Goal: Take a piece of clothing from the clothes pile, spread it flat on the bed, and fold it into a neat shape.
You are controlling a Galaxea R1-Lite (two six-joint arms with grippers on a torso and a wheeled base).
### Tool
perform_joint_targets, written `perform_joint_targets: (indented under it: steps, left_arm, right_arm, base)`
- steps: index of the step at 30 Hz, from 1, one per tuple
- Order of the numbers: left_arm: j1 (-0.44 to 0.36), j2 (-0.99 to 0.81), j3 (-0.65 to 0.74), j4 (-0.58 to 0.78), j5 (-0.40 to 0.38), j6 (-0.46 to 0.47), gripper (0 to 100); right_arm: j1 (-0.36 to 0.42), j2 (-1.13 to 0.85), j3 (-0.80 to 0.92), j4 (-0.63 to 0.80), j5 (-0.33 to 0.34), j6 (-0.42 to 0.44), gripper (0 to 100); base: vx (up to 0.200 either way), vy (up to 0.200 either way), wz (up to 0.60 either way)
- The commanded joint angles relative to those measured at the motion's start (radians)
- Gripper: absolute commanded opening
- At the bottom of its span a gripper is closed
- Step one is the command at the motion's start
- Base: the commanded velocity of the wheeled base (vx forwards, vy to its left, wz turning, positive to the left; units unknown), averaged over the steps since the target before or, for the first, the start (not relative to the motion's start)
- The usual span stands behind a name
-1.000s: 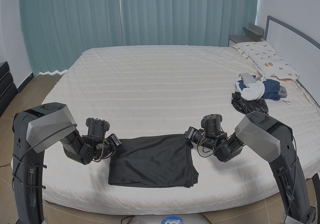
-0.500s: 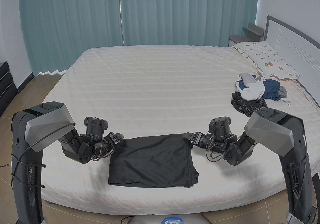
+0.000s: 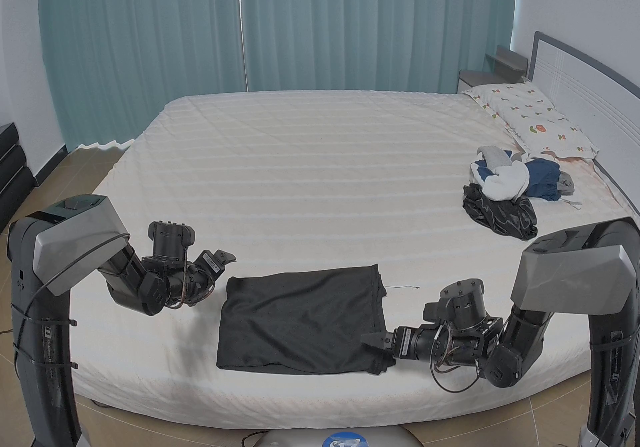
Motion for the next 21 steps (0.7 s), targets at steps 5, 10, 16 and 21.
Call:
perform_joint_targets:
  steps: [5, 10, 16, 21]
  left_arm:
    - [0.011, -0.007, -0.003, 0.0, -0.007, -0.002, 100]
    - [0.011, -0.007, -0.004, 0.0, -0.006, -0.002, 100]
    - [0.011, -0.007, -0.004, 0.0, -0.006, -0.002, 100]
    - [0.011, -0.006, -0.004, 0.0, -0.006, -0.001, 100]
  right_arm:
    - [0.045, -0.033, 0.036, -0.001, 0.01, -0.003, 100]
    - [0.057, -0.018, 0.036, 0.004, 0.009, -0.055, 100]
    - [0.063, -0.03, 0.044, -0.022, 0.006, -0.103, 100]
    - [0.065, -0.03, 0.032, -0.007, 0.007, -0.105, 100]
  base:
    - [0.0, 0.0, 0.0]
    - [0.0, 0.0, 0.0]
    - [0.0, 0.0, 0.0]
    - [0.0, 0.0, 0.0]
